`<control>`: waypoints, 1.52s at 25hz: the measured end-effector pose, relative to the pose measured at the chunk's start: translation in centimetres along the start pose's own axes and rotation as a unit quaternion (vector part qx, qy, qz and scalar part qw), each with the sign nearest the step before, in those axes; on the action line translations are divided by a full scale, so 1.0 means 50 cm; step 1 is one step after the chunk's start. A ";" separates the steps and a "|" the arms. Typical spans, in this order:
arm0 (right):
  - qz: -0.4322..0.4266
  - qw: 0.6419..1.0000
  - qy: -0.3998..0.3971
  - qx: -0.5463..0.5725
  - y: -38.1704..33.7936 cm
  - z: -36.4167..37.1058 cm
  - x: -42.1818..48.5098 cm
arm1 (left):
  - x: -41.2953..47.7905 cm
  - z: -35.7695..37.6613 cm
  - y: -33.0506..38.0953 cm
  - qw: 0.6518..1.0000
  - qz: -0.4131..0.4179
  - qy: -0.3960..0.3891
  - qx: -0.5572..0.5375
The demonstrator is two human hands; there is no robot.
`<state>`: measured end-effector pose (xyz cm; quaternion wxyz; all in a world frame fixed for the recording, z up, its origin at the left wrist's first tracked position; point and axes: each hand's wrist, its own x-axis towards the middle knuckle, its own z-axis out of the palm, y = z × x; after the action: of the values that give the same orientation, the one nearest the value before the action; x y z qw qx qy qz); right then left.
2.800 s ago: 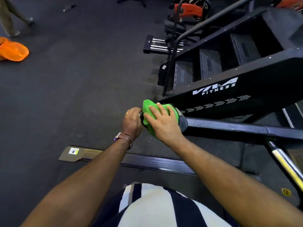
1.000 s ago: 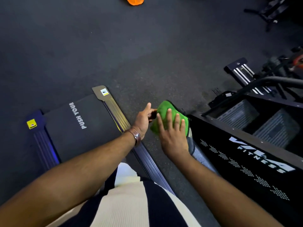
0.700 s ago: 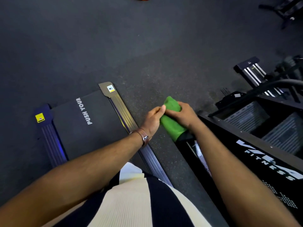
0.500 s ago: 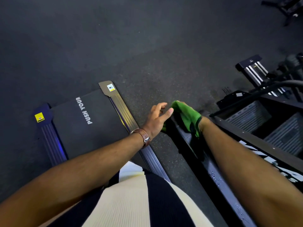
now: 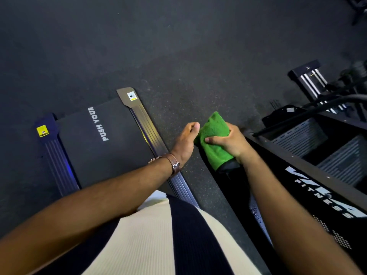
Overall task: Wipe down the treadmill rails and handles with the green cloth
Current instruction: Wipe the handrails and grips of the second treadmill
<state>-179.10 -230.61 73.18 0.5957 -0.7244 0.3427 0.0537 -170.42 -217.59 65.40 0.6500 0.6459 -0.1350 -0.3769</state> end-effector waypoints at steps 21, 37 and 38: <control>-0.030 0.725 0.264 -0.635 0.151 0.185 -0.196 | 0.007 0.002 0.025 0.991 -0.092 -0.051 -0.080; 0.092 0.865 0.199 -0.451 0.017 0.099 -0.095 | 0.040 -0.013 0.031 0.984 0.039 -0.108 0.138; 0.076 0.864 0.214 -0.449 0.012 0.100 -0.089 | 0.049 -0.014 0.038 0.971 0.068 -0.127 0.189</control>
<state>-181.18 -224.20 73.41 0.1121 -0.8790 0.4545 0.0905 -167.71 -218.93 66.36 0.5181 0.6930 -0.3286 -0.3785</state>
